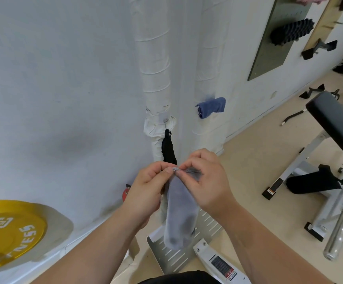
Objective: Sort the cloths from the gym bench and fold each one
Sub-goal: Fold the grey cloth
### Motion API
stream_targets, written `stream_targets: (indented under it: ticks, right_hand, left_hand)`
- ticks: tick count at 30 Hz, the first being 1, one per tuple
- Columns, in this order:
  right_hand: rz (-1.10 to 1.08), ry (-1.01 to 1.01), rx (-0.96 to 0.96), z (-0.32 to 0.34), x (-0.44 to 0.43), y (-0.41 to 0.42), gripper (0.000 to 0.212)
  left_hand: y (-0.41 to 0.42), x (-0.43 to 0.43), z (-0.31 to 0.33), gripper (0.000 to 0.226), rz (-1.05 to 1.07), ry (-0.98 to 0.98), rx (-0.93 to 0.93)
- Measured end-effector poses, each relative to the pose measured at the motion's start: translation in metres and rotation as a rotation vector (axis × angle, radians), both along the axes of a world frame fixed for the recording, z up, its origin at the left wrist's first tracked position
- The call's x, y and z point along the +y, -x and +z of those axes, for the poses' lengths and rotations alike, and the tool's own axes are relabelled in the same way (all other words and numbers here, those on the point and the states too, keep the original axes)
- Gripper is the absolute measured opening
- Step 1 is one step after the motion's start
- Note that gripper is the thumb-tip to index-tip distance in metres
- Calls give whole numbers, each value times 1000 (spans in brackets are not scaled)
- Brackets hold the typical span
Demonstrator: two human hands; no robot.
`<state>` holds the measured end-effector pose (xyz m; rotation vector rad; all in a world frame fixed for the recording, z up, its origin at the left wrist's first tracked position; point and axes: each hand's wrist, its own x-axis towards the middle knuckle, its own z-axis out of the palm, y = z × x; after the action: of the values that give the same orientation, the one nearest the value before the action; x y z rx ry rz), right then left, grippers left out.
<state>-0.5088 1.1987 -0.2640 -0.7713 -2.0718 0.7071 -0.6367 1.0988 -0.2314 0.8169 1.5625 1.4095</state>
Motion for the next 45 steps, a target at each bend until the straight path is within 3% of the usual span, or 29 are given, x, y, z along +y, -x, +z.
stream_targets:
  ticks: [4, 7, 9, 12, 14, 17, 20, 26, 30, 34, 37, 41, 45]
  right_hand:
    - [42, -2, 1, -1, 5, -1, 6]
    - [119, 130, -78, -3, 14, -8, 12]
    - [139, 145, -249, -7, 29, -16, 20]
    - [180, 6, -549, -14, 49, -27, 19]
    - [222, -35, -627, -13, 56, -26, 31]
    - [233, -78, -497, 8, 63, -21, 40]
    - [203, -95, -307, 34, 70, -16, 33]
    - [194, -19, -338, 52, 80, -15, 32]
    - [163, -116, -251, 73, 80, -11, 17]
    - [119, -148, -283, 73, 83, -1, 18]
    - [130, -72, -316, 68, 82, -4, 16]
    - [113, 59, -170, 69, 76, -3, 7]
    - [189, 333, -33, 70, 65, -2, 22]
  left_hand:
    - [-3, 2, 0, 10, -6, -17, 23]
    - [7, 6, -6, 16, 48, -13, 41]
    - [18, 10, -8, 22, 87, -34, 69]
    - [35, 15, -5, 22, 117, -109, 82]
    - [41, 19, 1, 21, 91, -134, 88]
    - [52, 25, 3, 22, 83, -123, 155]
    - [67, 35, 1, 22, 114, -104, 182]
    - [68, 46, 8, 21, 120, -172, 156]
    - [70, 53, 21, 23, 154, -250, 133]
    - [66, 63, 27, 26, 191, -246, 147]
    - [74, 59, 23, 26, 167, -196, 154]
    - [79, 49, 17, 29, 60, -159, 160]
    - [85, 41, 21, 50, -116, -103, 245]
